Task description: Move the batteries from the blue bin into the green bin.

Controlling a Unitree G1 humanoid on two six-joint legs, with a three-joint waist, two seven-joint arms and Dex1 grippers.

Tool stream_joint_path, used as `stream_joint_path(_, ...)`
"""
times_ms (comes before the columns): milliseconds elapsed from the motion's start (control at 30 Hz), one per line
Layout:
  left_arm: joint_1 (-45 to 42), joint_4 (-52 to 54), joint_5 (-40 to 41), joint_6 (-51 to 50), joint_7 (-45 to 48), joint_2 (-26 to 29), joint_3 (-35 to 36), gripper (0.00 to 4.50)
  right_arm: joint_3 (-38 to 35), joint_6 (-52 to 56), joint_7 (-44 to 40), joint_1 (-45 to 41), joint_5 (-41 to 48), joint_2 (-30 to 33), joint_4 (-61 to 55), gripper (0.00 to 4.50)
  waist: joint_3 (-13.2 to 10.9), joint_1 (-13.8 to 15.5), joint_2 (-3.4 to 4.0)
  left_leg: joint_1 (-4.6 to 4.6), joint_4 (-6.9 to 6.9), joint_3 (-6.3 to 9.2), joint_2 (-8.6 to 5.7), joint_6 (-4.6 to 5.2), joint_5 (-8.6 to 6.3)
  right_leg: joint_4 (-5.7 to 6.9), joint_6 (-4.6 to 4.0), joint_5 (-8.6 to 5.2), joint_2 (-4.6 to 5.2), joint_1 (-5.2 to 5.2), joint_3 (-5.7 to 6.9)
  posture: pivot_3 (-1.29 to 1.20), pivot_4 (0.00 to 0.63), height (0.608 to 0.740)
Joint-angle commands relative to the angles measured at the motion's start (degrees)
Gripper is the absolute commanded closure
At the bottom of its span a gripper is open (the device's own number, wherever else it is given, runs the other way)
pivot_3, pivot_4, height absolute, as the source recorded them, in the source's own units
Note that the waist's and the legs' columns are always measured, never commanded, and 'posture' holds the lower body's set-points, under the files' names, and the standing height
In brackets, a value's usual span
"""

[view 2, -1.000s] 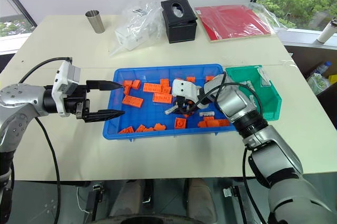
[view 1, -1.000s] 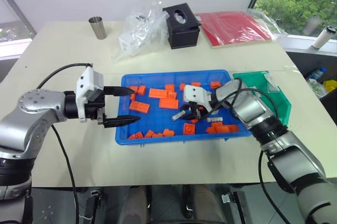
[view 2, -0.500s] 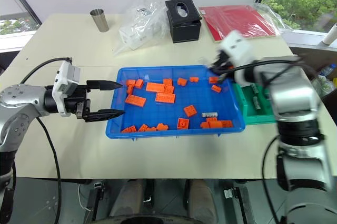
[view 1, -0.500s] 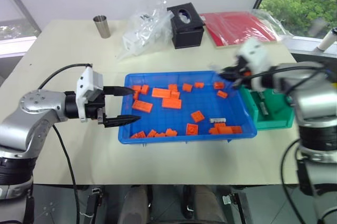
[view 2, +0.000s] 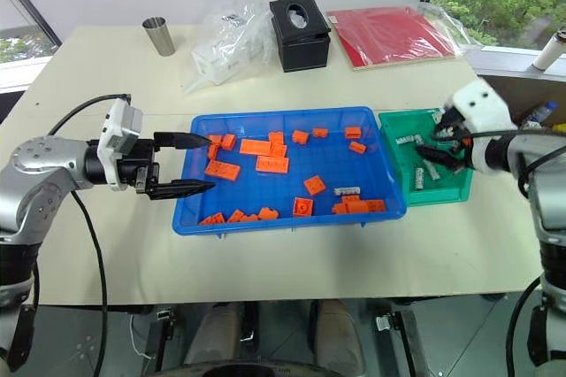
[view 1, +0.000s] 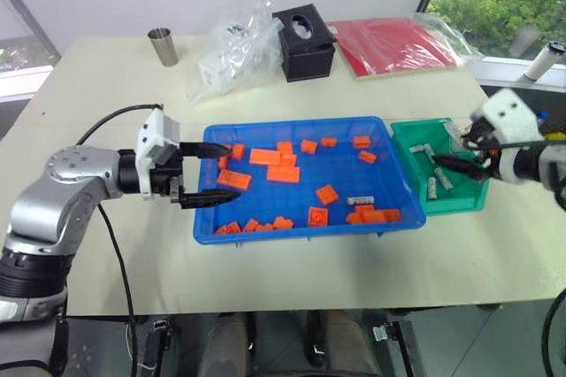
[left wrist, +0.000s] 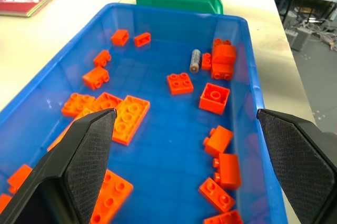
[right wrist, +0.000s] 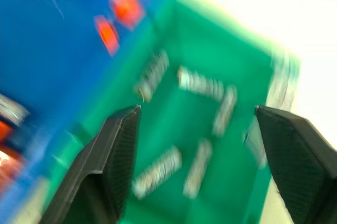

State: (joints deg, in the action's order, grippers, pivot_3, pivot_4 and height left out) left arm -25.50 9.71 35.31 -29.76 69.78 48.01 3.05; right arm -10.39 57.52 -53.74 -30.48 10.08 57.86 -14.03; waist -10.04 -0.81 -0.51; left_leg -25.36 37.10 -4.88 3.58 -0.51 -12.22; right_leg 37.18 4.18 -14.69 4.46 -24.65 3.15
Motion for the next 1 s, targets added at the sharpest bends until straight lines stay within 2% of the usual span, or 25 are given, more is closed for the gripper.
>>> stream_joint_path(33,-1.2,0.6,-0.3,0.5,0.3,0.4,0.7,0.0,5.7,-1.8,-5.8,-6.0,4.1,1.5,-1.0,1.13,0.0,-0.1,0.0,0.0,-0.01,0.01,0.01,0.0,0.0,0.0,0.0,0.0,-0.02,0.0,0.0,0.0,0.15,0.736)
stream_joint_path(167,-0.5,1.6,-0.1,0.3,0.2,0.7,1.2,0.0,16.7,-3.9,-9.4,-10.2,3.0,0.3,0.4,1.13,0.0,0.1,-0.01,-0.02,0.0,0.03,0.01,0.0,0.0,-0.01,-0.01,0.0,-0.01,0.0,0.0,0.0,0.15,0.736)
stream_joint_path(267,0.3,3.0,0.2,-0.1,-0.4,0.9,1.7,0.0,24.4,-7.5,-10.9,-10.0,0.1,-0.3,1.4,1.13,0.0,0.3,-0.03,-0.06,0.03,0.04,0.0,0.0,0.0,-0.01,-0.02,-0.01,0.02,0.0,0.0,0.0,0.15,0.736)
stream_joint_path(367,1.3,4.1,0.5,-0.4,-1.3,1.2,2.8,0.0,29.0,-11.5,-11.1,-9.5,-3.0,-0.5,4.0,1.13,0.0,0.3,-0.03,-0.1,0.05,0.02,-0.05,0.0,0.0,-0.02,-0.02,-0.01,0.08,-0.01,0.0,0.0,0.15,0.736)
stream_joint_path(633,3.5,6.2,1.1,-1.3,-3.1,1.8,4.9,0.0,33.2,-14.6,-11.1,-9.9,-6.0,-4.9,8.6,1.13,0.0,0.2,-0.04,-0.06,0.05,0.0,-0.03,0.0,0.0,0.02,0.01,0.01,0.04,-0.02,0.01,0.0,0.15,0.736)
stream_joint_path(1000,1.6,6.1,1.2,-1.8,-3.9,1.4,4.1,0.0,35.3,-19.0,-10.5,-8.4,-10.2,-8.1,13.4,1.13,0.0,0.3,-0.06,-0.05,0.09,0.01,-0.05,-0.01,0.0,0.02,0.02,0.01,0.04,0.03,0.02,0.0,0.15,0.736)
